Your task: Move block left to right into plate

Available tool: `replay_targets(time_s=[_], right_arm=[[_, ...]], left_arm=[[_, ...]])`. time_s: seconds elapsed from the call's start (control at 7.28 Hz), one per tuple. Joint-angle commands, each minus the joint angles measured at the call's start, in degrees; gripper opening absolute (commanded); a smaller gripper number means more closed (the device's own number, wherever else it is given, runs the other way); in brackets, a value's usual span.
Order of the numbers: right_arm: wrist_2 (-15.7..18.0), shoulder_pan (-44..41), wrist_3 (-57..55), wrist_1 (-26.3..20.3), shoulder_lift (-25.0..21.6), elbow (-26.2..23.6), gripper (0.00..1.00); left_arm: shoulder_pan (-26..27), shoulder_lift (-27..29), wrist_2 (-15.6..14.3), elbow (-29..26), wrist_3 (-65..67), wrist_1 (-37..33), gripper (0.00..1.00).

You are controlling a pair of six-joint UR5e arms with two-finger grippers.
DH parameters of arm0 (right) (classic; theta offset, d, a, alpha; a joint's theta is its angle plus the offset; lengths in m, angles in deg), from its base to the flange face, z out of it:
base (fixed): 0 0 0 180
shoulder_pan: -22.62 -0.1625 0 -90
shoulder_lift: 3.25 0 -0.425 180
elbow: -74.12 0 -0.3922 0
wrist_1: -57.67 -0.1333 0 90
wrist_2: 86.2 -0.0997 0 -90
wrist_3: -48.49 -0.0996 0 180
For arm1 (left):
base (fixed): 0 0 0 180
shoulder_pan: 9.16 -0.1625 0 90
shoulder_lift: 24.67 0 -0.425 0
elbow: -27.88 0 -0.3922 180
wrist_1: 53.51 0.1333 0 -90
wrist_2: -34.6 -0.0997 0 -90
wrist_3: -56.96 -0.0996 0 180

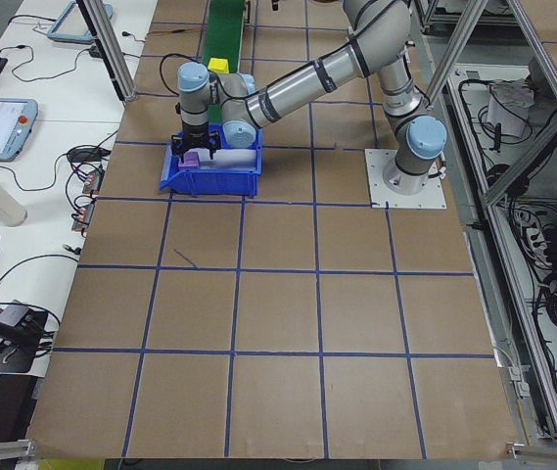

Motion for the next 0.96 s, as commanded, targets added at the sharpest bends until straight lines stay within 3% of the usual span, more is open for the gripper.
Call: replay_targets(time_s=[0.0,0.27,0.41,0.55,0.82], right_arm=[[-0.8,0.5,-0.2,0.5,0.0,0.3,1.00],[-1.4,0.6,-1.8,7.2,3.0,1.2,1.00],[-7.3,0.5,-4.3,11.2,5.4,1.2,1.00],[-10.7,0.5,-6.0,14.0,8.6,2.4,1.00],[-11.0,0.4,-6.2,14.3,11.7,6.2,1.00]], left_arm=[[0.0,1.3,0.0,0.1,-5.2,3.0,1.00],[0.0,1.6,1.2,0.0,-5.4,3.1,1.00],[0.0,2.0,1.3,-0.2,-5.9,3.4,1.00],[0.0,2.2,3.1,-0.2,-7.1,3.6,1.00],[0.0,3.0,3.5,1.1,-7.2,3.4,1.00]])
